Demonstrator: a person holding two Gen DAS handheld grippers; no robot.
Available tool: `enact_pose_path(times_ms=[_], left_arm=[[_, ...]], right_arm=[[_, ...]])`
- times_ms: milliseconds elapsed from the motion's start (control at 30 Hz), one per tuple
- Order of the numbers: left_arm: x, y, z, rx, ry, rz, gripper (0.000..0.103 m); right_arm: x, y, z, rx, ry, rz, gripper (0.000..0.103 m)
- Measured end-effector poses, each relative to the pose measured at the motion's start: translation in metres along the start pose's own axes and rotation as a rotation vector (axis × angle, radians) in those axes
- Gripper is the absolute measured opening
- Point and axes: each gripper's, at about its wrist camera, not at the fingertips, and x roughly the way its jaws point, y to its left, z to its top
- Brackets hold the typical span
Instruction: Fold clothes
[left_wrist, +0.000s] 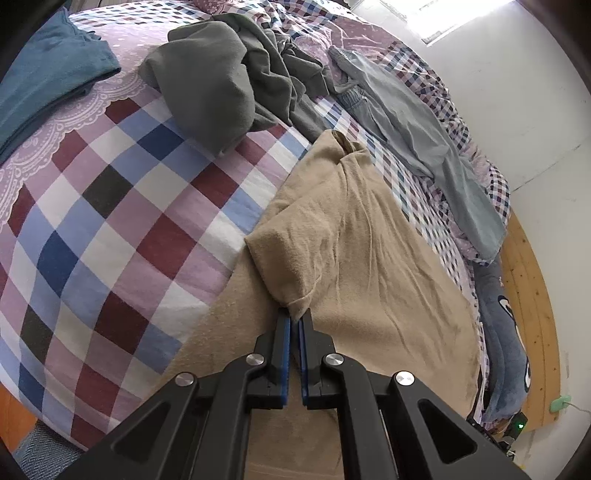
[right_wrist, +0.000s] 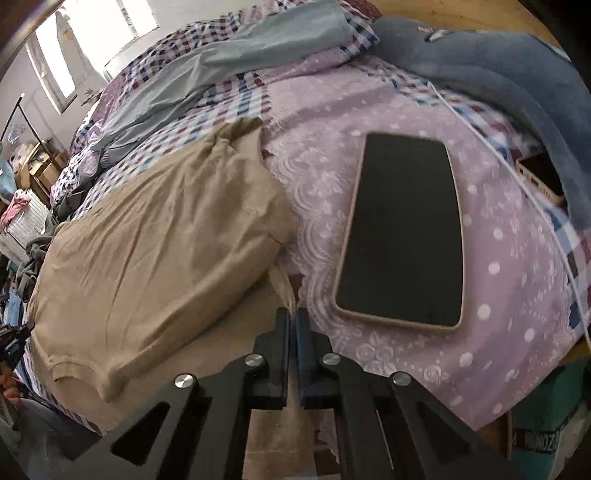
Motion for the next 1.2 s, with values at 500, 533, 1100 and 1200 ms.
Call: enact_pose_path(times_ms=[500, 533, 1100, 1200], left_arm=[[-0.024, 0.014, 0.0, -0.058, -0.055, -0.074, 0.062], [-0.028, 0.017, 0.0, -0.067, -0.068, -0.074, 0.065], [-0.034, 0.063, -0.042, -0.141, 0.018, 0.075, 0.074], [-0.031, 0.066, -0.047, -0.184, 0.046, -0.017, 0.074]], right_arm=[[-0.041, 0.017, 0.018, 0.085, -0.216, -0.035, 0.042], [-0.041, 0.023, 0.02, 0.08, -0.228, -0.024, 0.042], [-0.016, 0.18, 0.026, -0.234, -0.211, 0.221, 0.043], [-0.016, 0.21, 0.012, -0.328, -0.216, 0.244, 0.044]])
